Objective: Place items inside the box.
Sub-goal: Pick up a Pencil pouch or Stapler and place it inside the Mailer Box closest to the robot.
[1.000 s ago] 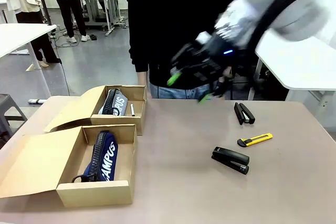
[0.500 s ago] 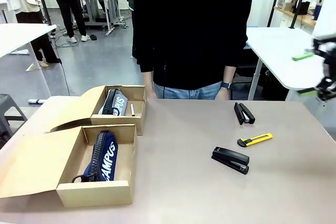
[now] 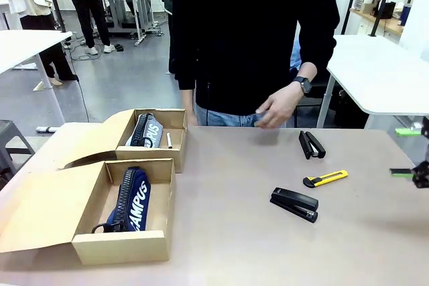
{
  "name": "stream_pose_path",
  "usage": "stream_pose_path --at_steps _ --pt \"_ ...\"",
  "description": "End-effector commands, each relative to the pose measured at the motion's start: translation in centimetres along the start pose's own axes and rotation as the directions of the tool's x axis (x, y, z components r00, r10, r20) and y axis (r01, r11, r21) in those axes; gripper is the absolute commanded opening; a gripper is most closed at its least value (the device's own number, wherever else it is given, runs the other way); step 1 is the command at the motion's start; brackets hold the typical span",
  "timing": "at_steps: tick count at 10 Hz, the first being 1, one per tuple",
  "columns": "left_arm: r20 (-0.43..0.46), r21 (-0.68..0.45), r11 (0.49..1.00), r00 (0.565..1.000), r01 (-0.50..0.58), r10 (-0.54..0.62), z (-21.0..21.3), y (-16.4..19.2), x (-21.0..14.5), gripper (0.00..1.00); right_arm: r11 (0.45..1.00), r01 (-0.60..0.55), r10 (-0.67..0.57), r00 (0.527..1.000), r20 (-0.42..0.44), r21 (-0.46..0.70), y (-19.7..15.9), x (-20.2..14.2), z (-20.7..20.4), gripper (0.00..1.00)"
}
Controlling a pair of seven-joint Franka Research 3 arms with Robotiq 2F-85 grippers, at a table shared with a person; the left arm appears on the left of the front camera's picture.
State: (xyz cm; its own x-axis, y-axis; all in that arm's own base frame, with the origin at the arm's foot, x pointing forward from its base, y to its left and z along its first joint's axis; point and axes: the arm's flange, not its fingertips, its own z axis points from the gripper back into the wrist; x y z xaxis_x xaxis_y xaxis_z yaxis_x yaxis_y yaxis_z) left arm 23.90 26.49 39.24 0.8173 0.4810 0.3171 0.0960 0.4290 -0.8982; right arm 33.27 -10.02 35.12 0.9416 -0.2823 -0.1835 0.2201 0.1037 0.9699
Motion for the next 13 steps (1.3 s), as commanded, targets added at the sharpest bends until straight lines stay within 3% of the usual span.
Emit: stream_pose_path --at_steps 1,13 --pt "0.019 -0.023 0.999 1.0 0.023 -0.022 -0.1 -0.04 0.08 1.0 0.999 -0.017 0.014 0.998 -0.054 -0.049 2.31 -0.31 -0.74 1.0" --pt "0.019 -0.023 0.999 1.0 0.023 -0.022 -0.1 -0.04 0.08 1.0 0.999 -0.017 0.014 0.998 -0.054 -0.049 2.31 -0.31 -0.74 1.0"
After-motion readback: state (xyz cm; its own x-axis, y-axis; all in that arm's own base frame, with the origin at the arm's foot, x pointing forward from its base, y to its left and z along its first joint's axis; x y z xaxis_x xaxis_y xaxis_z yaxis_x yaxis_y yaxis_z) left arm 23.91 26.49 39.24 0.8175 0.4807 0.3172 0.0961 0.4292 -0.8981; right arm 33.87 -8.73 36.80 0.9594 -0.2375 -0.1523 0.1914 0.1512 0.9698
